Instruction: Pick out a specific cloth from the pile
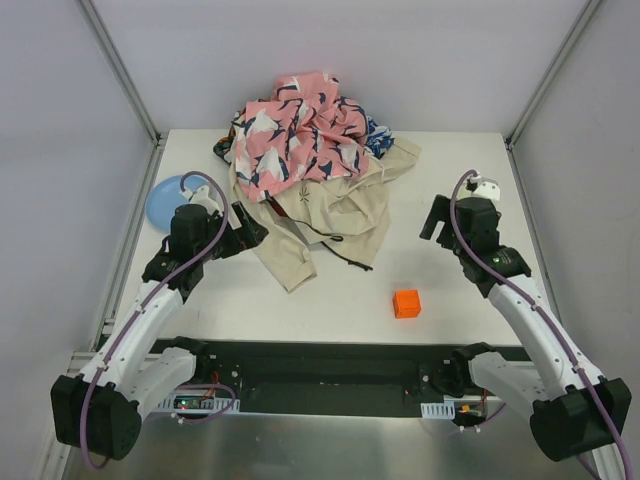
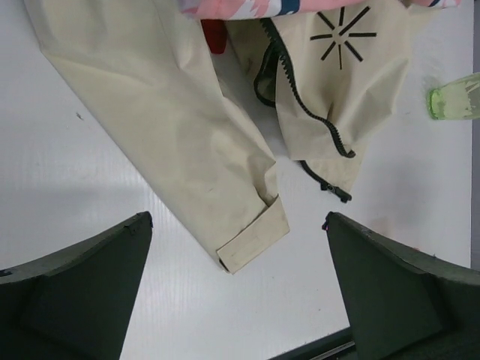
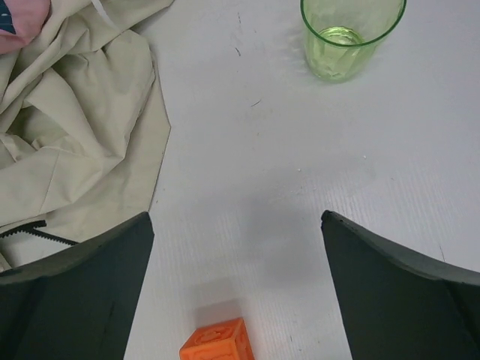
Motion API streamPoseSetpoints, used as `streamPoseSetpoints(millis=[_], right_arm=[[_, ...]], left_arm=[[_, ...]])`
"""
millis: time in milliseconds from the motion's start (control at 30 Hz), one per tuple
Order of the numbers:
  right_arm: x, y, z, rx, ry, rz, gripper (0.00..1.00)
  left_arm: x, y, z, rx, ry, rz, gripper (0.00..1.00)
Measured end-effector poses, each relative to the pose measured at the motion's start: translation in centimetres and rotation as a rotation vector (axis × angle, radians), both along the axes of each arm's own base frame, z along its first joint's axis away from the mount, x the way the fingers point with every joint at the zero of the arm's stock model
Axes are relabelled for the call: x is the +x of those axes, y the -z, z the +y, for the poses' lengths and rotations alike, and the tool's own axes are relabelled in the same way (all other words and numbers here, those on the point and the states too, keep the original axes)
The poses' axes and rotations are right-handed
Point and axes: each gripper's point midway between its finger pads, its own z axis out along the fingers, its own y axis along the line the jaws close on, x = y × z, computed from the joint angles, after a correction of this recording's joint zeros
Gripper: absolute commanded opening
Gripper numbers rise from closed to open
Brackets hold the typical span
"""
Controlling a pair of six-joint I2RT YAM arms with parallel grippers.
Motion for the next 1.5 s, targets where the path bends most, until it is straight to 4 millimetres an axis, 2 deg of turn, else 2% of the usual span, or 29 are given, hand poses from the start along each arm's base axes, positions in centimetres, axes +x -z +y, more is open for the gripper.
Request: streamPoseSetpoints(millis=[100,267,333,400,500,567,733,833,933,1100,1167,1200,1233,1267,1367,1400,1500], right_arm=[[0.1,0.6,1.2,0.016,-0.083,-0.022,0.96],[0.5,1.3,7.3,0.083,-0.417,-0.066,0.96],[0.7,1.4,10.5,0.046,-0.548,-0.056,0.96],[1.0,1.4,14.6,0.005,-0.680,-0.047,0.96],[2.1,1.3,20.6,-0.026,-0.827,-0.044,0.96],[3.1,1.6,23.7,-0.042,-0.884,-0.045,0.96],[5.1,4.9,29.9,-0.088,-0.974,0.016,0.96],[5.3,7.3,32.5,-0.103,-1.014,0.066,0.96],[4.8,10.5,34.1,-0.134,-1.047,0.123,0.96],[4.0,16.0,35.3,-0.206,-1.062,0.247,0.96],[4.4,16.6,35.7,-0.257,-1.045,0.245,0.99],[4.4,16.7,35.8,-0.284,-1.034,0.247,0.92],[4.6,16.6,35.9,-0.303,-1.023,0.244,0.81],[4.4,16.6,36.2,-0.324,-1.023,0.244,0.60],[4.5,16.5,36.4,-0.396,-0.996,0.276,0.10],[4.7,16.5,36.4,-0.411,-0.982,0.286,0.01],[5.3,16.5,35.7,-0.438,-0.944,0.316,0.01]], left_arm=[[-0.1,1.8,-0.5,-0.023,0.002,0.073,0.99],[-0.5,3.7,-0.4,-0.043,-0.032,0.144,0.99],[-0.5,4.0,0.1,-0.042,-0.069,0.144,0.99],[-0.4,4.0,0.6,-0.041,-0.110,0.137,0.99],[-0.4,3.9,1.6,-0.037,-0.177,0.129,0.99],[-0.4,3.9,2.1,-0.029,-0.207,0.127,0.99],[-0.8,3.9,3.2,-0.008,-0.267,0.128,0.99],[-1.0,3.8,3.7,0.002,-0.288,0.118,0.99],[-1.4,4.2,4.3,0.019,-0.308,0.124,0.99],[-2.0,4.7,4.9,0.039,-0.328,0.135,0.99],[-2.1,4.7,5.1,0.046,-0.338,0.136,0.99],[-2.1,4.7,5.2,0.049,-0.340,0.136,0.99],[-2.2,4.8,5.3,0.053,-0.344,0.136,0.99],[-2.2,4.8,5.4,0.057,-0.348,0.136,0.99],[-2.4,4.8,5.7,0.068,-0.356,0.138,0.99],[-2.5,4.9,5.7,0.071,-0.356,0.138,0.99],[-2.6,4.9,5.9,0.080,-0.357,0.138,0.99]])
